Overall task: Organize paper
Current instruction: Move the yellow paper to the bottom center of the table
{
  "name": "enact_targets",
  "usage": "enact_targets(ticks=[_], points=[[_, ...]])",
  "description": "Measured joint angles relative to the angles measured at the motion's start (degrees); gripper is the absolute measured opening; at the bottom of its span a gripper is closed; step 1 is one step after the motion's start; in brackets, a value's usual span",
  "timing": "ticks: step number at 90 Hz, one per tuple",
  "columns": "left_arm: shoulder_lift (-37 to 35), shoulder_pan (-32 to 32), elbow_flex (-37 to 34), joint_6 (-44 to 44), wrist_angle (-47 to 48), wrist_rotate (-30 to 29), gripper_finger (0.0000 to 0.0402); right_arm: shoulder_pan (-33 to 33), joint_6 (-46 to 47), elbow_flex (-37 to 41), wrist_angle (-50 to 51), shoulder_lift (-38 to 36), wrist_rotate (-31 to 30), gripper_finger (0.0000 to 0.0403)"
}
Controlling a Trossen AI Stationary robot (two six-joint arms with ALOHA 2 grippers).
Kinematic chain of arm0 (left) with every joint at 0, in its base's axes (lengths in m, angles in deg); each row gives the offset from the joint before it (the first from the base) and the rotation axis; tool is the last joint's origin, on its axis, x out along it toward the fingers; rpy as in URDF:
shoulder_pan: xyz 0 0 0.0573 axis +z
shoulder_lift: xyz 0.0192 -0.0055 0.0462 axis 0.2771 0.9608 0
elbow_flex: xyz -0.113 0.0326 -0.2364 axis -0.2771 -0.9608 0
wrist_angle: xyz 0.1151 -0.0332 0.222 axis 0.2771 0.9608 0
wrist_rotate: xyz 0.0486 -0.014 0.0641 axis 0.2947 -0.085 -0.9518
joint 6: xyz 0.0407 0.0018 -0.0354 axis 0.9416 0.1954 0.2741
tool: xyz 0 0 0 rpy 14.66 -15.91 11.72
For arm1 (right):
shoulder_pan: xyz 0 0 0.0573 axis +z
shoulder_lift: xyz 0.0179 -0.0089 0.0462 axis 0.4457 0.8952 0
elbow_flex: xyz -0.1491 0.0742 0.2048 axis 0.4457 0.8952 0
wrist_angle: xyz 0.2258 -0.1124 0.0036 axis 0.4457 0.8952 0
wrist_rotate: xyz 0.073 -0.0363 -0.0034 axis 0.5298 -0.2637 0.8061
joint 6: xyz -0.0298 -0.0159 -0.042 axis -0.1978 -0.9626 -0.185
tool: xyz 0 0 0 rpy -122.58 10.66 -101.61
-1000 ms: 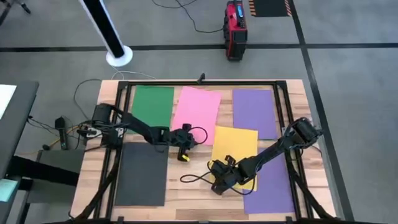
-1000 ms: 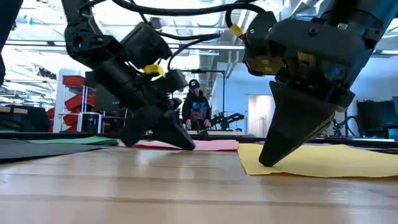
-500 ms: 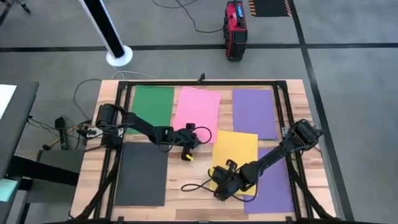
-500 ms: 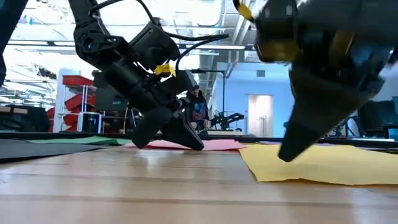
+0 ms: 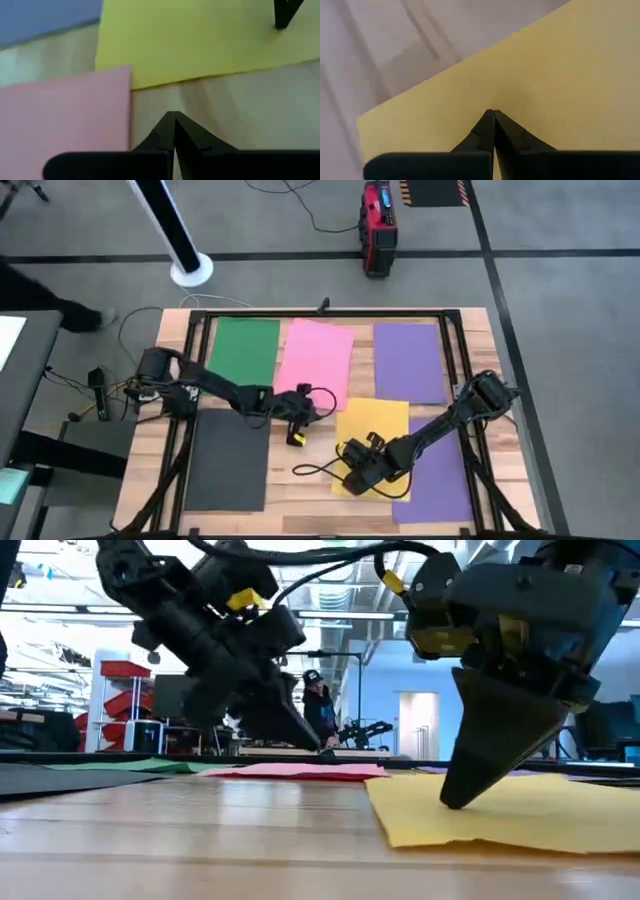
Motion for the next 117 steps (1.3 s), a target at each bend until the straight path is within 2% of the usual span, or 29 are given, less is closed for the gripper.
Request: enact_targets(ticks=[16, 28, 43, 56, 71, 87, 117], points=[[-0.88, -4.01, 0.02, -2.80, 0.80, 1.48, 0.0000, -0.30, -0.63, 0.07, -4.51, 0.07, 2.43, 0.0000], [1.11, -6.44, 0.04, -4.83, -4.26, 1.44, 0.0000, -0.42, -4.19, -0.37, -5.06, -0.10, 2.05, 0.0000], [5.29, -7.95, 1.39, -5.63, -10.83, 1.67, 0.0000, 1.20, -6.48, -2.68, 5.07, -3.73, -3.40, 0.0000], [9.63, -8.01, 5.56, -5.94, -12.78, 1.65, 0.0000, 4.52, -8.41, -2.60, 12.63, -8.11, -9.52, 0.0000], [16.13, -7.95, 12.10, -5.55, -12.64, 1.64, 0.0000, 8.33, -10.26, -0.39, 12.80, -13.73, -14.94, 0.0000], [22.85, -7.92, 18.61, -5.96, -11.39, 1.63, 0.0000, 11.39, -5.78, 4.61, 13.62, -19.40, -21.37, 0.0000], [21.92, -11.41, 19.99, -16.49, -2.95, -0.09, 0.0000, 12.98, -2.95, 8.57, 15.66, -25.00, -22.95, 0.0000]])
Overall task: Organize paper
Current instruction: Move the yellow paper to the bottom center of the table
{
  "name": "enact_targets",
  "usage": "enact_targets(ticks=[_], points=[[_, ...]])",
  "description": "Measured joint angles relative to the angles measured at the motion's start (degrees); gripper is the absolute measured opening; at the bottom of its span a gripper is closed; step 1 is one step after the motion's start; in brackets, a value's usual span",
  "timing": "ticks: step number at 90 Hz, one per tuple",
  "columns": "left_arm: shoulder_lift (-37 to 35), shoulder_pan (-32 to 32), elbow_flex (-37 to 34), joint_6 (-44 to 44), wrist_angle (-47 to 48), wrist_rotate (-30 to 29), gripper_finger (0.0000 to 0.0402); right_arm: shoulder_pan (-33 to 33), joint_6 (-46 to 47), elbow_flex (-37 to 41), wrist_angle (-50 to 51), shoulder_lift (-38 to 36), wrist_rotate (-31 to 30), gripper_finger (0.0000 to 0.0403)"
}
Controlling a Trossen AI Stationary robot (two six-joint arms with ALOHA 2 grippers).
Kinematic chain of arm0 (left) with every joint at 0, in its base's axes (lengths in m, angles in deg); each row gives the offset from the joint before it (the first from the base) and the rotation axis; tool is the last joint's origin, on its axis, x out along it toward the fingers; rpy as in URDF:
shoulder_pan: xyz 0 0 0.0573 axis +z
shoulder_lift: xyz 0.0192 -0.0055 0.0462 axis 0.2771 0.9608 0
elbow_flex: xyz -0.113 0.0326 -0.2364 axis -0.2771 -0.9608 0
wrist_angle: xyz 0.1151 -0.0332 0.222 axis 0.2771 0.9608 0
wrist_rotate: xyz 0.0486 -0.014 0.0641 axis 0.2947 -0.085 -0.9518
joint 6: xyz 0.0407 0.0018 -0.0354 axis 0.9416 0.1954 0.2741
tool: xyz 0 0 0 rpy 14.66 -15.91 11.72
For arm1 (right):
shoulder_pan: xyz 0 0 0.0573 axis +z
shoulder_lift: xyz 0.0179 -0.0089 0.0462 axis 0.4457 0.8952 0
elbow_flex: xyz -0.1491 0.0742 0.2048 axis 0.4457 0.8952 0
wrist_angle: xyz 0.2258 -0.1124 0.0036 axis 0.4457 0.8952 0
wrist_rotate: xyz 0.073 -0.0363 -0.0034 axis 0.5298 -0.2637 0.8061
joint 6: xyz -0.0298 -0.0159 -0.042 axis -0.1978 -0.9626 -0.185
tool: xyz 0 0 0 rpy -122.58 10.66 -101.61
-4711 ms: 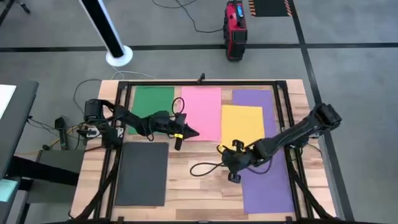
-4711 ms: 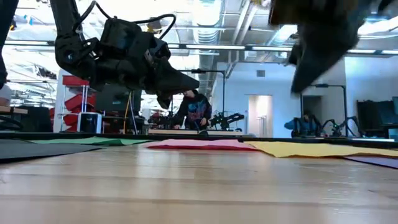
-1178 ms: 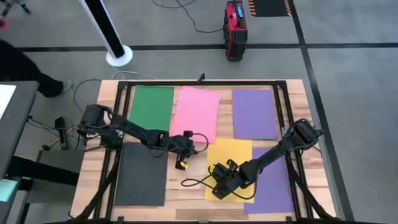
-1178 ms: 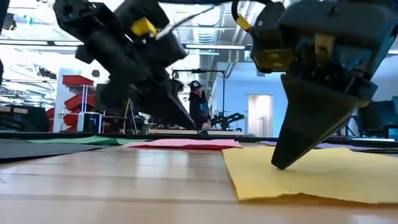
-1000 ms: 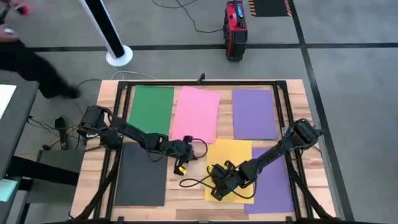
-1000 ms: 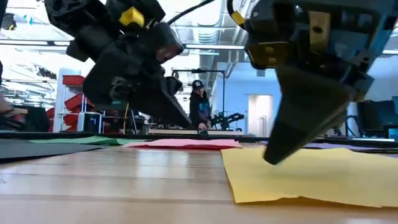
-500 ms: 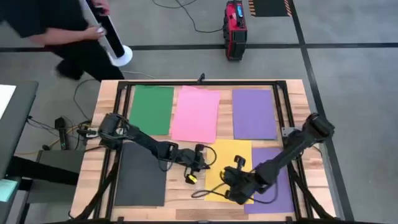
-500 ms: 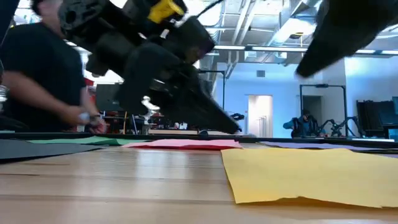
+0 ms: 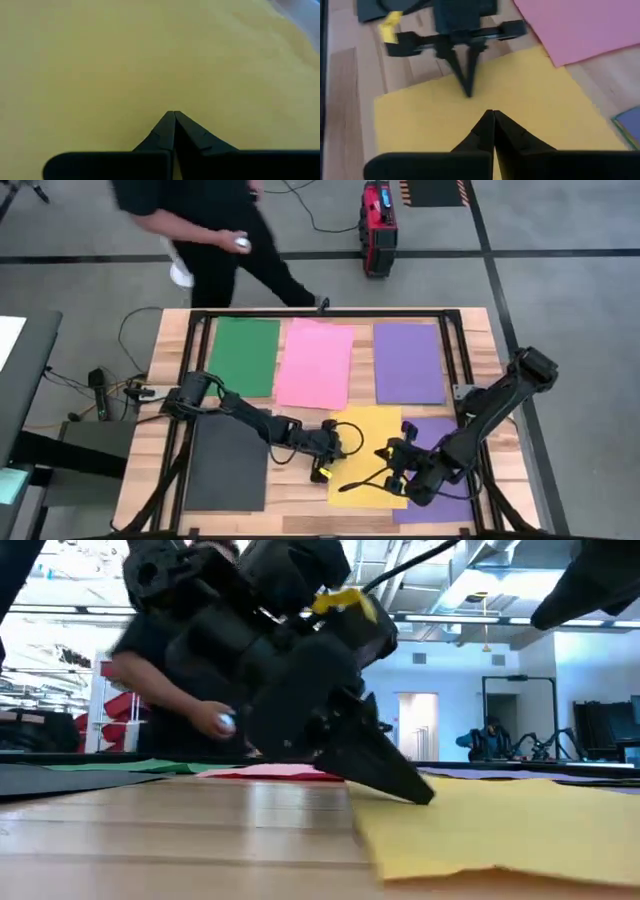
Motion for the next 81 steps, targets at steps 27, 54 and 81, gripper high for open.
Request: enact_targets(ticks=[27, 54, 81], points=[[-5.71, -6.19, -0.21, -4.43, 15.70, -9.50, 0.0000, 0.26, -0.50, 0.04, 0.90, 0.00, 0.02, 0.0000], [-8.97, -8.97, -0.41, -5.56, 24.15, -13.77, 0.0000, 0.24, -1.40, 0.04, 0.95, 0.00, 0.00, 0.0000], [-14.07, -10.05, -0.39, -4.36, 27.58, -16.51, 0.0000, 0.22, -1.97, 0.04, 1.16, 0.02, 0.00, 0.0000]])
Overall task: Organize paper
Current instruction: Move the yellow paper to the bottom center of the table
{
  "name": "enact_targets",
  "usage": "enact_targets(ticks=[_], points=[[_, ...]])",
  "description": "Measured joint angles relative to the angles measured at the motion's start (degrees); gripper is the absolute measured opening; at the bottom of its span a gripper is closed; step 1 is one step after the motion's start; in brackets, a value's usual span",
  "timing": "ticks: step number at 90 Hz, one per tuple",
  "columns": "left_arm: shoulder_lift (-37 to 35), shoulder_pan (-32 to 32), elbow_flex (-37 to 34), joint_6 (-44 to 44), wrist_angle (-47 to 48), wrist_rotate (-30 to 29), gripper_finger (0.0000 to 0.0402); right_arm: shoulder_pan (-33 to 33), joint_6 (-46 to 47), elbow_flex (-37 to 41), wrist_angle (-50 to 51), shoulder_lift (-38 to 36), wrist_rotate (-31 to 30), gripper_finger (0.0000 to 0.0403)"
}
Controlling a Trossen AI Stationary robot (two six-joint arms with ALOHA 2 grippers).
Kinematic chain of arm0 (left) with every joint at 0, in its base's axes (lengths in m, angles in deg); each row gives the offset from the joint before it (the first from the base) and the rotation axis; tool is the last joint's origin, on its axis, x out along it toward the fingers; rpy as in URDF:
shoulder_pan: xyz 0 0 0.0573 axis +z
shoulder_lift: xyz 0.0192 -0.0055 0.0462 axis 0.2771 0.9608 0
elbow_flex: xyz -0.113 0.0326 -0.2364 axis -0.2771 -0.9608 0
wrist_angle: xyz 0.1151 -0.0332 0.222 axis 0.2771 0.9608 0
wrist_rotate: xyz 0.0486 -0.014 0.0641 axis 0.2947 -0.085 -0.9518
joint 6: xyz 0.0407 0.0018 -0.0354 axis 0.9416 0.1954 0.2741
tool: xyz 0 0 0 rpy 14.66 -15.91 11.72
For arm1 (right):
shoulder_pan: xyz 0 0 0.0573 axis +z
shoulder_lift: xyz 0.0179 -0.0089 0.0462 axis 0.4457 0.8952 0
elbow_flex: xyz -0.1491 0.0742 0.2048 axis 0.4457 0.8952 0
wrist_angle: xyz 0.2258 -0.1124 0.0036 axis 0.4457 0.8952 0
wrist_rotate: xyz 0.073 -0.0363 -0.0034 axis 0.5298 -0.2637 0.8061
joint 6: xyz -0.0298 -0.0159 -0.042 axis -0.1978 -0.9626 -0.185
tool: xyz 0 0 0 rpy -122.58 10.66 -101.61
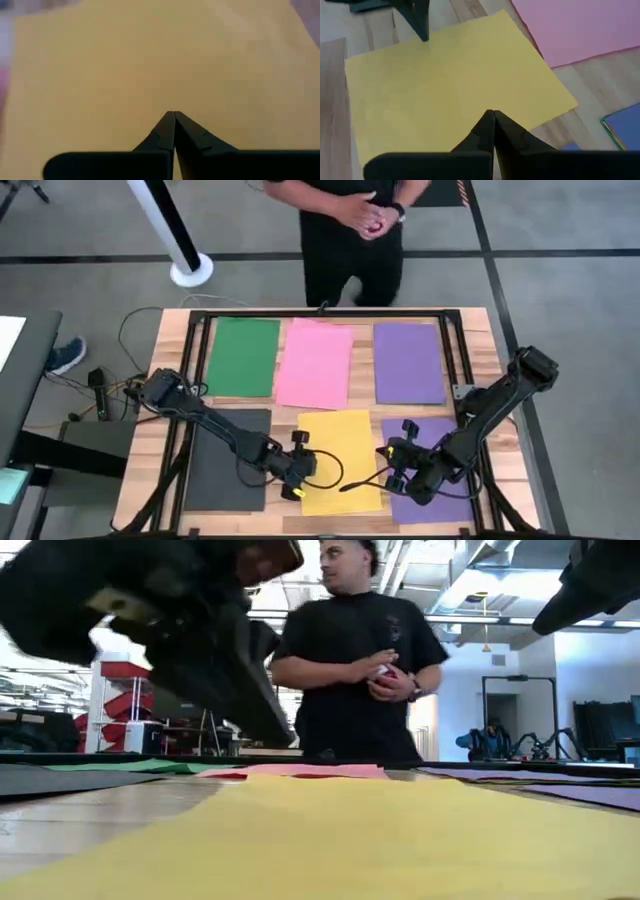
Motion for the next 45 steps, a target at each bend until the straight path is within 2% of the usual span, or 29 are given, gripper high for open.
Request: enact_targets(ticks=[6, 17, 28, 45], points=[[0.99, 1.43, 0.01, -0.13, -0.87, 0.94, 0.0000, -0.05, 0.01, 0.00, 0.25, 0.00, 0.00, 0.0000], [4.49, 4.47, 0.00, -2.26, -4.85, 6.63, 0.0000, -0.13, 0.01, 0.00, 0.41, 0.02, -0.02, 0.0000], [6.24, 5.43, 0.10, -2.15, -7.19, 7.88, 0.0000, -0.13, 0.01, 0.00, 0.38, 0.02, -0.02, 0.0000], [6.15, 4.73, 0.33, 2.75, -4.14, 8.55, 0.0000, -0.13, 0.01, 0.00, 0.50, 0.02, -0.02, 0.0000]])
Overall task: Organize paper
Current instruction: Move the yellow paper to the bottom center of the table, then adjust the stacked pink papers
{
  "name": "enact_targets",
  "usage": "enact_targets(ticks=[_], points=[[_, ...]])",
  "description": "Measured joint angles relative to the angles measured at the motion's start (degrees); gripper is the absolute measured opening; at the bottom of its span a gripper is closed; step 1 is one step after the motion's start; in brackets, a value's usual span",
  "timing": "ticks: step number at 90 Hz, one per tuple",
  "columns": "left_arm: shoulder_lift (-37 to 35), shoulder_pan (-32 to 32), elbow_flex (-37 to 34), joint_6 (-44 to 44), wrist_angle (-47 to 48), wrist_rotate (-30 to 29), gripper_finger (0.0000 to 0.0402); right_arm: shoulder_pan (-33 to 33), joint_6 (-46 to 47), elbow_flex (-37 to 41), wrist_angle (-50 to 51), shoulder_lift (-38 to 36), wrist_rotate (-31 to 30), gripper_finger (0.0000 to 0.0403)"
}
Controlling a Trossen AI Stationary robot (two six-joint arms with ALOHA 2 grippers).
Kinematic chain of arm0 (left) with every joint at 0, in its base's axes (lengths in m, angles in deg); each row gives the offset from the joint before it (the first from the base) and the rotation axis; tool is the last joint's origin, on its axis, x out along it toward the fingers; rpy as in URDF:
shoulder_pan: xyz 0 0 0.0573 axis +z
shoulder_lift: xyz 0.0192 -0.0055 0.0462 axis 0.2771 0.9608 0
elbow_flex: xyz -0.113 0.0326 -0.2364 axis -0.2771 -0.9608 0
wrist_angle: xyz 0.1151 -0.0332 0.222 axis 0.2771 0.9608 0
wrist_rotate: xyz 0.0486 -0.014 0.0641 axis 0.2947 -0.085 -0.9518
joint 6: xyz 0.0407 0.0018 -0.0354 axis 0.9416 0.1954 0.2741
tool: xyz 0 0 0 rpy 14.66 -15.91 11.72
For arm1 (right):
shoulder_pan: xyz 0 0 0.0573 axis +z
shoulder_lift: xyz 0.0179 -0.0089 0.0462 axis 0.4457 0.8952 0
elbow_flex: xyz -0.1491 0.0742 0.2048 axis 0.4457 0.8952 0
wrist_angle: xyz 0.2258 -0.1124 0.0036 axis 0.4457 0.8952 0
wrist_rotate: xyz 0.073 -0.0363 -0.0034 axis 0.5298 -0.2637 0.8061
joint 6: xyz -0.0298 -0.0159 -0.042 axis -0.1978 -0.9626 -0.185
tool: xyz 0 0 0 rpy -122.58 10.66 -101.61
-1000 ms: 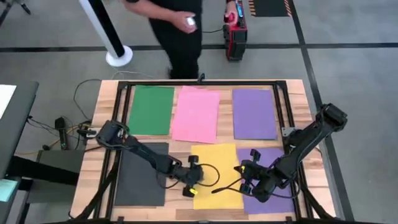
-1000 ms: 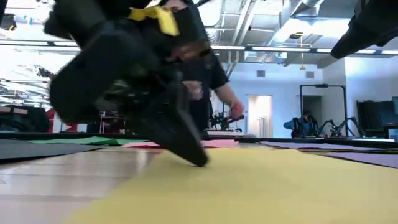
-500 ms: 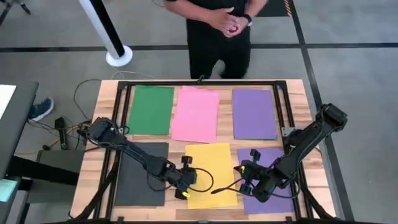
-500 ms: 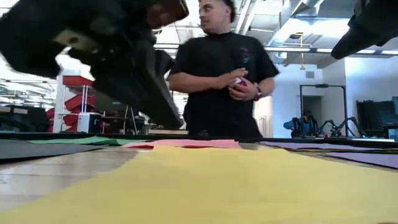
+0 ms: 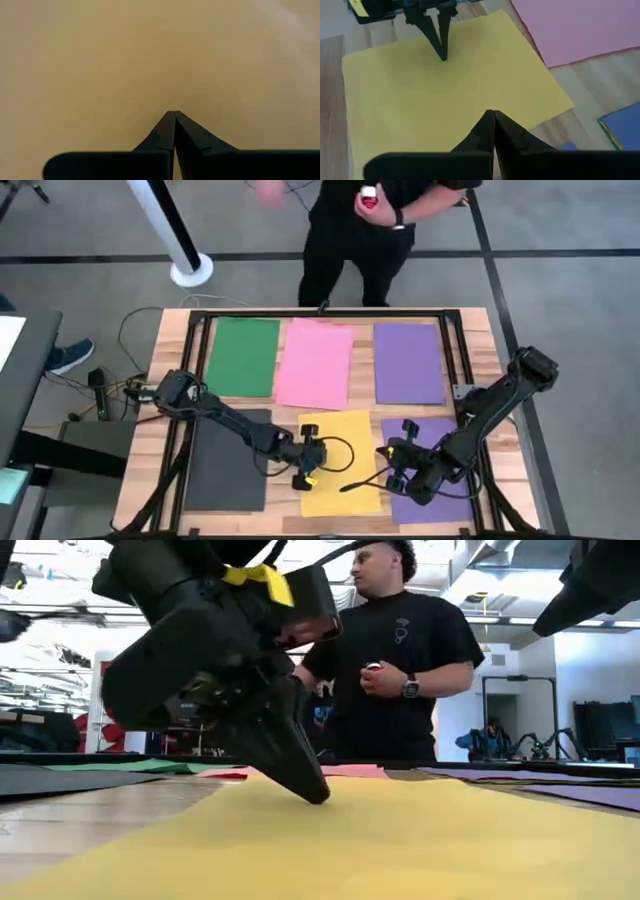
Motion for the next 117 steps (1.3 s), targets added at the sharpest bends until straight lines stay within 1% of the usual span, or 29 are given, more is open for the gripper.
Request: enact_targets(ticks=[15, 34, 45, 57, 64, 75, 83, 92, 102, 111, 117], points=[[-0.21, -1.67, 0.00, 3.01, 2.02, 1.22, 0.0000, 0.00, 0.03, 0.00, 0.11, 0.00, 0.02, 0.0000], [-1.05, -3.31, 0.33, 3.21, 5.14, 0.47, 0.0000, 0.00, 0.02, 0.00, 0.10, 0.00, 0.02, 0.0000], [-4.00, -3.67, -0.11, 4.41, 7.52, 0.13, 0.0000, 0.00, 0.02, -0.03, 0.11, 0.00, 0.02, 0.0000], [-9.67, -2.62, 0.22, 6.13, 9.31, -1.60, 0.0000, 0.00, 0.02, -0.04, 0.37, 0.00, 0.02, 0.0000], [-11.65, -0.69, 0.01, 5.67, 12.95, -3.51, 0.0000, 0.00, 0.02, -0.04, 0.34, 0.00, 0.02, 0.0000], [-12.21, 3.64, -0.87, 6.20, 15.51, -3.70, 0.0000, 0.00, 0.00, -0.04, 0.40, 0.02, 0.02, 0.0000], [-11.60, 7.51, -2.85, 8.11, 14.43, -2.13, 0.0000, 0.00, -0.02, -0.04, 0.68, 0.02, 0.02, 0.0000], [-10.73, 12.28, -5.50, 8.36, 12.31, -0.28, 0.0000, 0.00, -0.02, -0.04, 0.96, 0.02, 0.03, 0.0000], [-10.98, 17.04, -8.42, 8.56, 6.50, 1.68, 0.0000, 0.00, -0.02, -0.05, 1.48, 0.02, 0.02, 0.0000], [-10.92, 20.34, -9.78, 8.60, 6.27, 3.58, 0.0000, 0.00, 0.00, -0.07, 1.69, 0.02, 0.04, 0.0000], [-11.00, 21.72, -10.28, 9.72, 5.70, 2.95, 0.0000, 0.00, 0.00, -0.07, 1.61, 0.02, 0.04, 0.0000]])
